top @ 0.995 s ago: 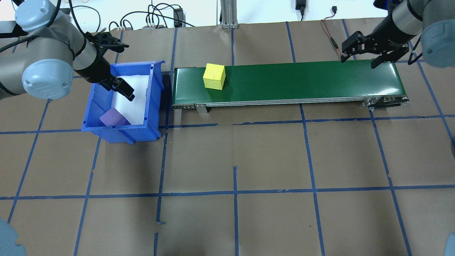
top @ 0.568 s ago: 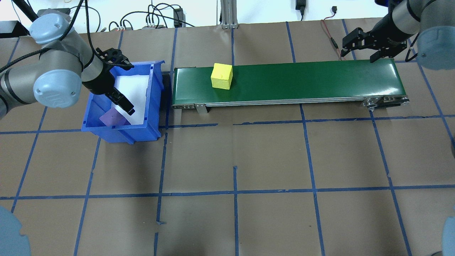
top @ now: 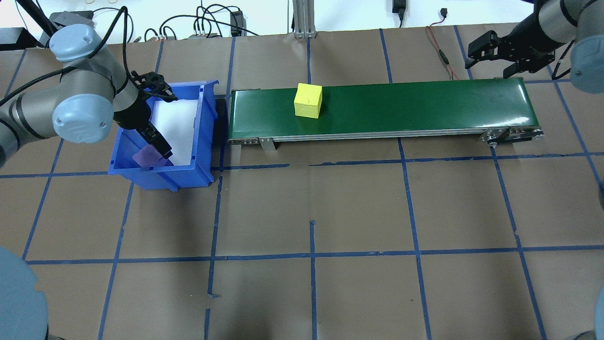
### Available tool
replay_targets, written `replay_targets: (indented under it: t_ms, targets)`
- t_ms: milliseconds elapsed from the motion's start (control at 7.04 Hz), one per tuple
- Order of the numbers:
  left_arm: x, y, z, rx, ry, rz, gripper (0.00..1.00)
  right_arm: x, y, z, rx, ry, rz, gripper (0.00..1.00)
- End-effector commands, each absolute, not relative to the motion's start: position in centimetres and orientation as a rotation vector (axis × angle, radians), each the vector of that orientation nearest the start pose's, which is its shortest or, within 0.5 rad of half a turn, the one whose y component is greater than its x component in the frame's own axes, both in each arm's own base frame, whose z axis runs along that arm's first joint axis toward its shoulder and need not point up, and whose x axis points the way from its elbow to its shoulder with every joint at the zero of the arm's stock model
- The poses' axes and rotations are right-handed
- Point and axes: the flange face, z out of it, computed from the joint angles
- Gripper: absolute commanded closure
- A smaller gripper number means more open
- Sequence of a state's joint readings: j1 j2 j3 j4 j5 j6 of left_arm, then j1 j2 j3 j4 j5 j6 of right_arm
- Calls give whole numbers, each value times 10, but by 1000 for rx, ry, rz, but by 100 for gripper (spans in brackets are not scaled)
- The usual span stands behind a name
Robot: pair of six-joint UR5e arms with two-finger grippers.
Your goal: Move block left to right into plate
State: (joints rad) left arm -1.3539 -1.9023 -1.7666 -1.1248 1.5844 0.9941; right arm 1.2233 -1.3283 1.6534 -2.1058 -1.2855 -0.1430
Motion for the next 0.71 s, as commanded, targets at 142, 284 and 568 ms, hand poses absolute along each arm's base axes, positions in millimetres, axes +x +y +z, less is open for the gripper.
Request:
replay_targets:
  t_ms: [142,284,568]
  targets:
    - [-5,-586,249,1206,2939,130,0,-51,-607,383,259,2876,-394,0]
    - [-5,-589,250,1207,2936,127,0,-52,-607,383,260,2871,-399,0]
    - [-5,-584,243,1210,2943,148,0,-52,-608,386,251,2874,-417,0]
